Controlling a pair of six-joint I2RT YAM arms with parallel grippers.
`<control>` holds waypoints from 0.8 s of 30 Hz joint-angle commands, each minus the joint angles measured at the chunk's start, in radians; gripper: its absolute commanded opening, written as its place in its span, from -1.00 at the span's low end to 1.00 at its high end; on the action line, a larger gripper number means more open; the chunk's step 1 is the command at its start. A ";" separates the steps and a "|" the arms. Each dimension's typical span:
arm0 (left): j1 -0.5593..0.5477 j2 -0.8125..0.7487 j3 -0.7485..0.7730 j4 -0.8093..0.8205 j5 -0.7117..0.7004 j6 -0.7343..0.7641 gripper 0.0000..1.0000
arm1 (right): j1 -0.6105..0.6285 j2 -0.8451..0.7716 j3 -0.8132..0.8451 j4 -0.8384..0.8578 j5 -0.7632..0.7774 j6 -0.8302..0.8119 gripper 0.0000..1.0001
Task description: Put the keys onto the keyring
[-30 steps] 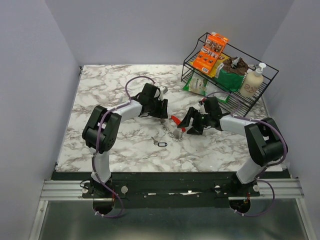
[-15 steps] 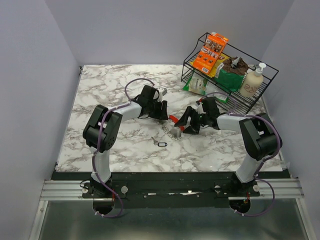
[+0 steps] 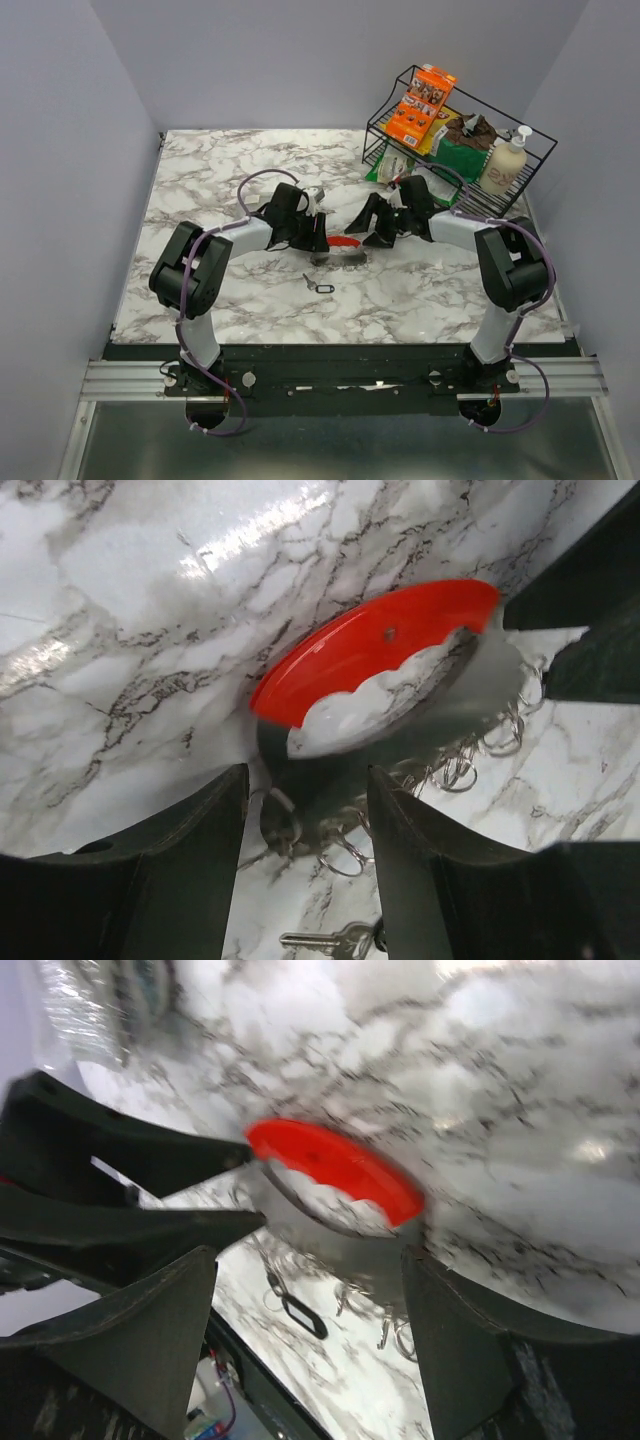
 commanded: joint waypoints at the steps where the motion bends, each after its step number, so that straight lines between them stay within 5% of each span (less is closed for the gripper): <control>1: -0.017 -0.022 -0.024 -0.076 0.054 -0.022 0.19 | 0.006 0.035 0.089 0.006 -0.008 -0.039 0.65; 11: -0.052 -0.072 -0.097 0.056 0.149 -0.140 0.19 | 0.006 0.077 0.216 -0.118 0.013 -0.106 0.65; 24: -0.126 -0.054 -0.124 0.148 0.198 -0.212 0.18 | 0.006 -0.155 0.109 -0.258 0.198 -0.227 0.64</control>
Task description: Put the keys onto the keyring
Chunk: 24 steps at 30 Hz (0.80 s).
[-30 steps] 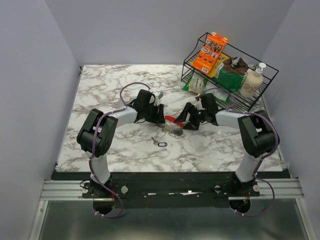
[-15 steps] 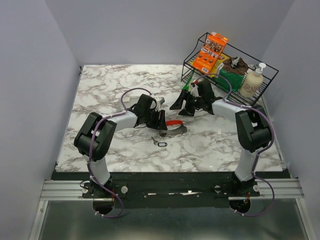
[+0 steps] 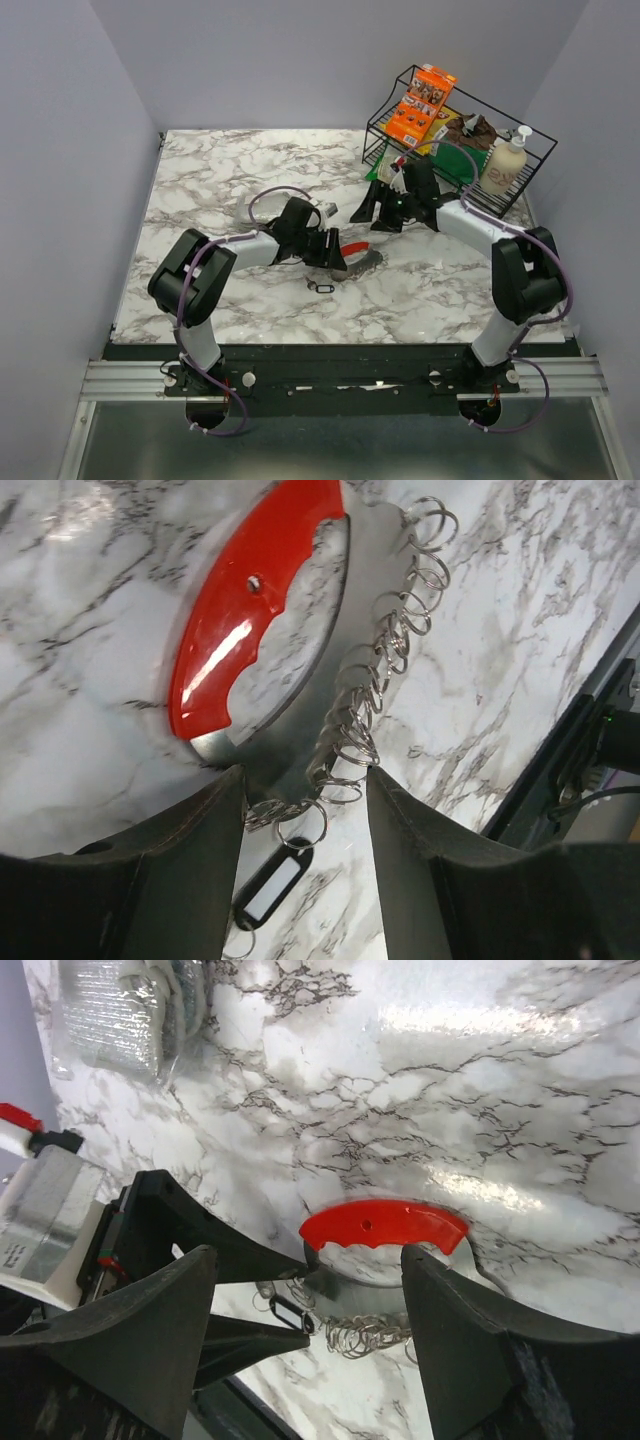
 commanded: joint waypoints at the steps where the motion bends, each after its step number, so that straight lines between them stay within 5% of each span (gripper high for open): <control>1: -0.035 -0.001 -0.012 0.073 0.056 -0.045 0.18 | 0.003 -0.108 -0.049 -0.080 0.114 -0.081 0.64; 13: -0.064 0.050 -0.006 0.254 0.183 -0.128 0.15 | 0.015 -0.212 -0.097 -0.257 0.287 -0.200 0.41; 24: 0.011 -0.016 -0.007 0.170 0.112 -0.079 0.15 | 0.168 -0.168 -0.033 -0.372 0.430 -0.237 0.14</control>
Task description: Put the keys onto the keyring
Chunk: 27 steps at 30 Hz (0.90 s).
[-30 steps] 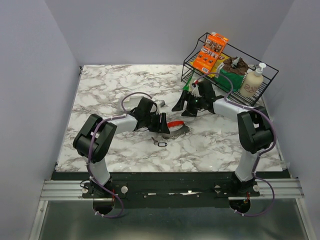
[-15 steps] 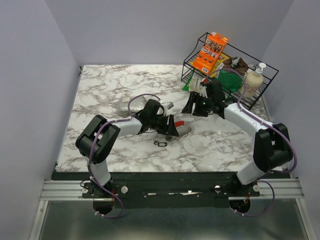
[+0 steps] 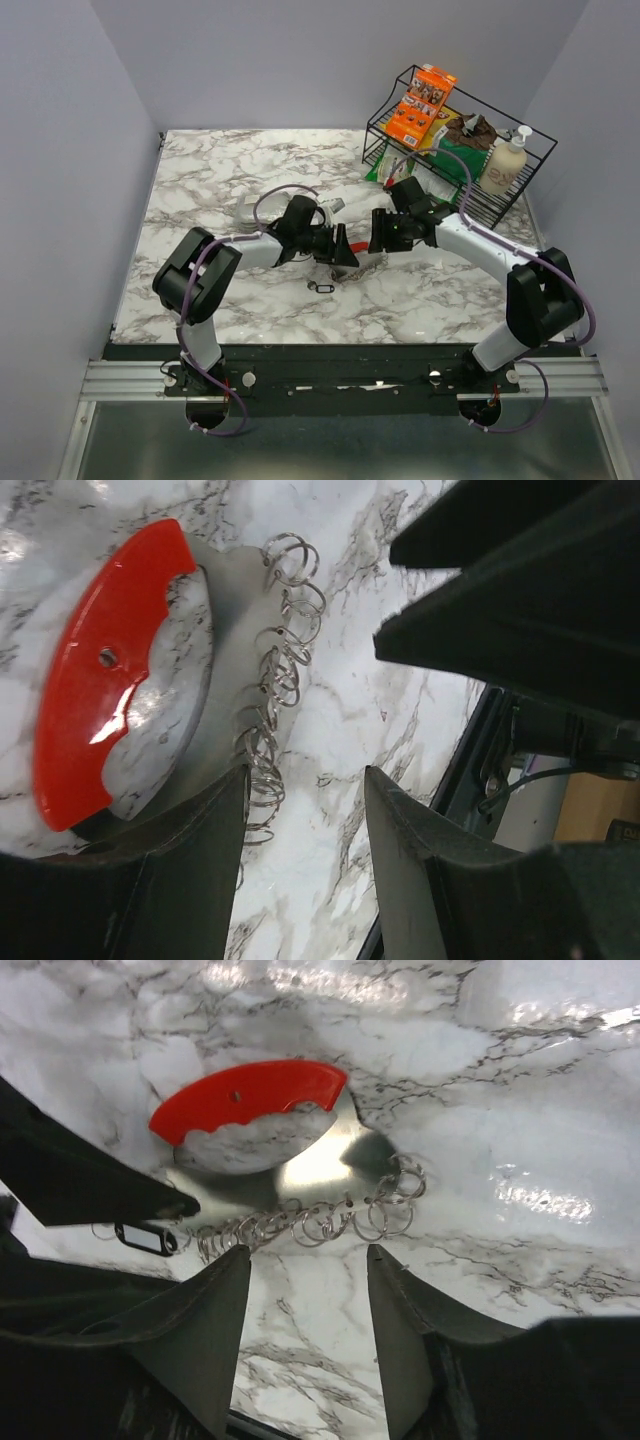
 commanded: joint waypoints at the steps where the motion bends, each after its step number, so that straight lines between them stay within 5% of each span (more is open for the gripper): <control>1: 0.058 -0.050 -0.003 -0.049 -0.014 0.033 0.16 | 0.054 0.030 0.050 -0.071 0.087 -0.023 0.08; 8: 0.127 -0.079 -0.031 -0.074 -0.016 0.055 0.16 | 0.073 0.085 0.057 -0.082 0.095 0.011 -0.15; 27: 0.150 -0.064 -0.049 -0.054 0.004 0.046 0.16 | 0.074 0.181 0.050 -0.050 0.029 0.014 -0.24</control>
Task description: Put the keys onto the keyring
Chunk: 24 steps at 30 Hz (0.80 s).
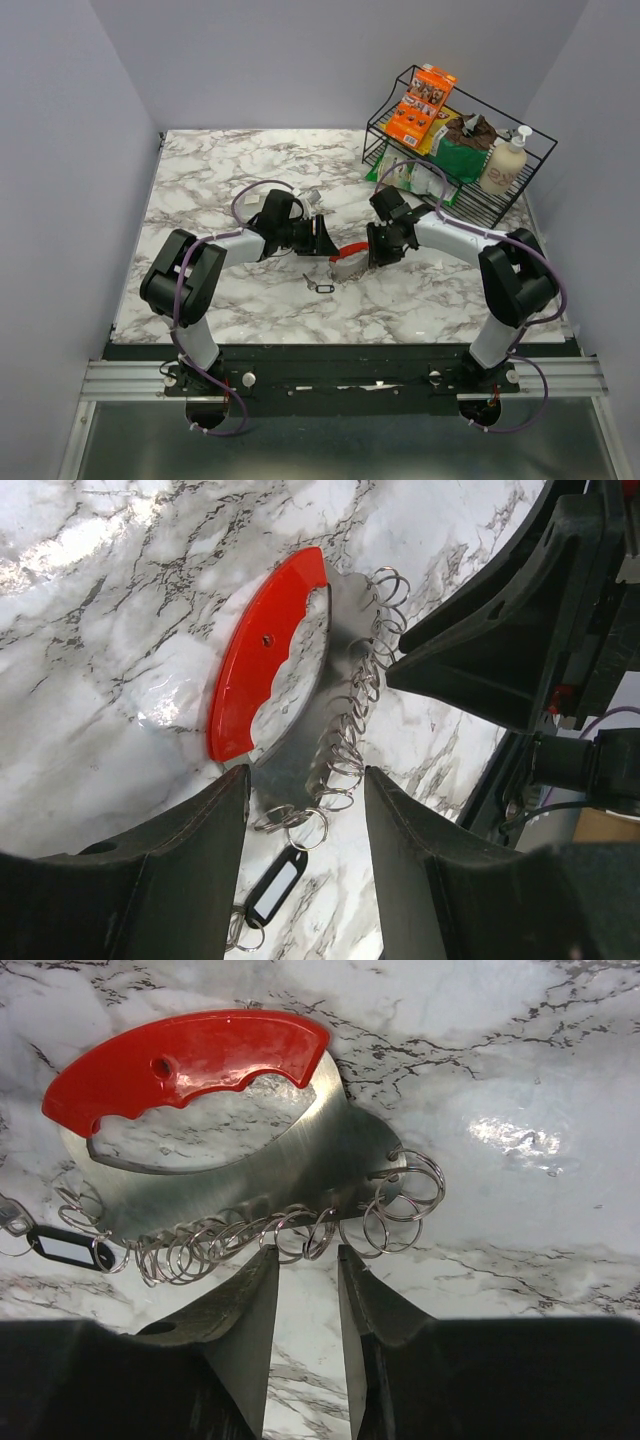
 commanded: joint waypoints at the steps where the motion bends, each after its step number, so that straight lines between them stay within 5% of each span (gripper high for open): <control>1: 0.004 -0.008 -0.012 0.006 0.012 0.009 0.15 | 0.004 0.023 0.013 0.011 -0.033 0.009 -0.24; 13: 0.004 -0.009 -0.017 0.008 0.017 0.009 0.15 | 0.004 0.052 0.008 0.004 0.014 0.012 -0.43; 24: 0.004 -0.031 -0.019 -0.002 0.009 0.027 0.14 | 0.004 0.006 0.007 -0.009 0.089 -0.026 -0.95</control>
